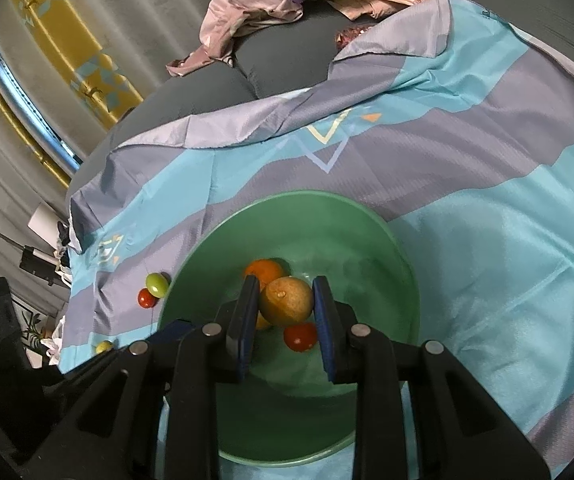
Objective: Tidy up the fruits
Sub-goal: 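Open both tools to drop the tan fruits into the green bowl, then move both tools toward the red tomatoes on the sheet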
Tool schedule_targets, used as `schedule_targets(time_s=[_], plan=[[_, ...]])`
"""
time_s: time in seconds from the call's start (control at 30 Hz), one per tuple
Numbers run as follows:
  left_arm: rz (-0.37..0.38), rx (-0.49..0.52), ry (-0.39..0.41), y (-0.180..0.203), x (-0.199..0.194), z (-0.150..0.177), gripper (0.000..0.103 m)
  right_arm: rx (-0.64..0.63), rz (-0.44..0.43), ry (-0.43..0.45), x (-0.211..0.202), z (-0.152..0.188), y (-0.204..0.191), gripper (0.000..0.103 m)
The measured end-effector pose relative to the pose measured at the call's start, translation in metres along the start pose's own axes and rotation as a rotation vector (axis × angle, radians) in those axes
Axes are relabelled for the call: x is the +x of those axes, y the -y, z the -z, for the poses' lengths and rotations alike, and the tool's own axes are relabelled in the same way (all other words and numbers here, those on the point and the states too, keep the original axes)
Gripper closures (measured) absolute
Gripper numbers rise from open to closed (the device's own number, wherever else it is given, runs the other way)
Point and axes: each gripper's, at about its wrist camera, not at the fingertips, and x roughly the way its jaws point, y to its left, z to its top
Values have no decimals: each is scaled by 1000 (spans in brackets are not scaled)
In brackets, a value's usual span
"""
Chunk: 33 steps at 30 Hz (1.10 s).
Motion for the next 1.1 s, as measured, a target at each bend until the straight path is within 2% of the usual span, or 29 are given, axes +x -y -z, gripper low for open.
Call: schedule_targets(time_s=[0.07, 0.17, 0.33, 0.47, 0.57, 0.67, 0.77, 0.97, 1.1], plan=[[-4, -6, 8, -2, -4, -1, 77, 4, 4, -1, 0, 0, 0, 71], [-9, -21, 21, -10, -16, -3, 77, 3, 11, 1, 0, 0, -2, 53], [-37, -55, 53, -37, -41, -5, 63, -13, 34, 21, -1, 0, -10, 48], [-95, -90, 68, -67, -63, -7, 62, -43, 51, 30, 1, 2, -20, 46], [-156, -99, 88, -92, -78, -6, 54, -69, 53, 37, 3, 4, -32, 45], [-225, -150, 123, -124, -89, -2, 53, -120, 65, 42, 8, 9, -49, 45], [-230, -236, 113, -154, -89, -1, 53, -147, 60, 46, 13, 13, -62, 45], [-292, -267, 107, -181, -90, 0, 53, -199, 19, 22, 26, 23, -86, 45], [-245, -332, 90, -203, -92, 2, 53, -264, -7, 7, 30, 30, -109, 45]])
